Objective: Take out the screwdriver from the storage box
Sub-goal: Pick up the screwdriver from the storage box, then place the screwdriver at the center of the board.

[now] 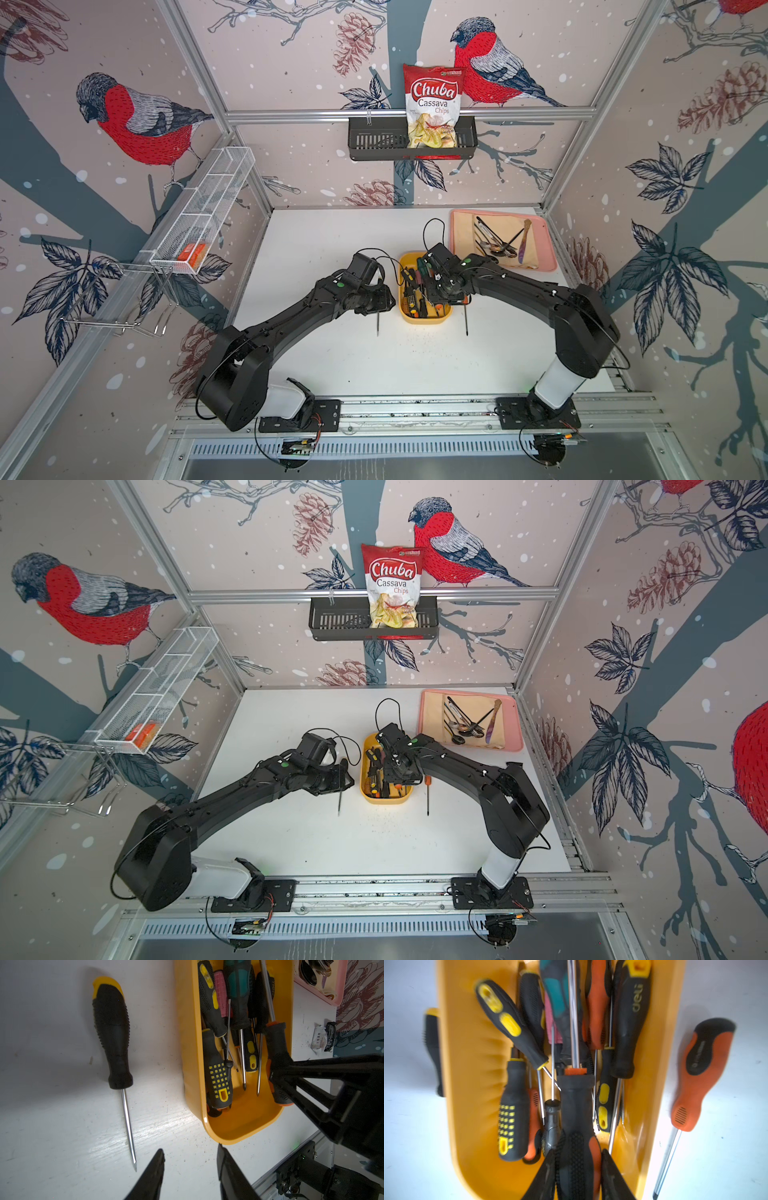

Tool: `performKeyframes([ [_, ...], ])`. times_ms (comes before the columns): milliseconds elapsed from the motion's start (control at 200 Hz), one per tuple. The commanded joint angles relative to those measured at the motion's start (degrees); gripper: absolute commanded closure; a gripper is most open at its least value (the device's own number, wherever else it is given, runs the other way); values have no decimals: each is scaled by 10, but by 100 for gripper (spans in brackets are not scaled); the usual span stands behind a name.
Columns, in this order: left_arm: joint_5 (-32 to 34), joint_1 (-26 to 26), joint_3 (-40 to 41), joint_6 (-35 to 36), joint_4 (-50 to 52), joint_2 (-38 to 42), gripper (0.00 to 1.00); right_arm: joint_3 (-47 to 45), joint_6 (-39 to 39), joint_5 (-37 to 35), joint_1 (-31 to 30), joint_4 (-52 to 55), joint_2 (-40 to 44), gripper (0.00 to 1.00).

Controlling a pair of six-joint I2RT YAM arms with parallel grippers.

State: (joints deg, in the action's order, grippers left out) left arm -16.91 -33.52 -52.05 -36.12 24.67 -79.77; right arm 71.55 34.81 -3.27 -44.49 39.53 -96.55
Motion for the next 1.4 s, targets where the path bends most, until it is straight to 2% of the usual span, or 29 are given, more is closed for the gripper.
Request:
performKeyframes([
  [0,-13,-4,-9,-1,-16,-8,56,-2,8,-4,6,12,26,80],
  [220,-14,-21,-33,1,-16,-33,56,-33,8,-11,34,20,77,80],
  [620,-13,-41,-68,1,-17,-71,56,-148,-9,-5,137,-9,153,80],
  [871,-13,-43,-70,0,-18,-77,56,-206,-18,9,163,-61,128,80],
  [1186,-8,-42,-63,1,-17,-77,56,-229,-19,17,165,-96,89,80],
  [1396,-5,-42,-63,3,-16,-79,56,-238,-18,19,165,-104,77,73],
])
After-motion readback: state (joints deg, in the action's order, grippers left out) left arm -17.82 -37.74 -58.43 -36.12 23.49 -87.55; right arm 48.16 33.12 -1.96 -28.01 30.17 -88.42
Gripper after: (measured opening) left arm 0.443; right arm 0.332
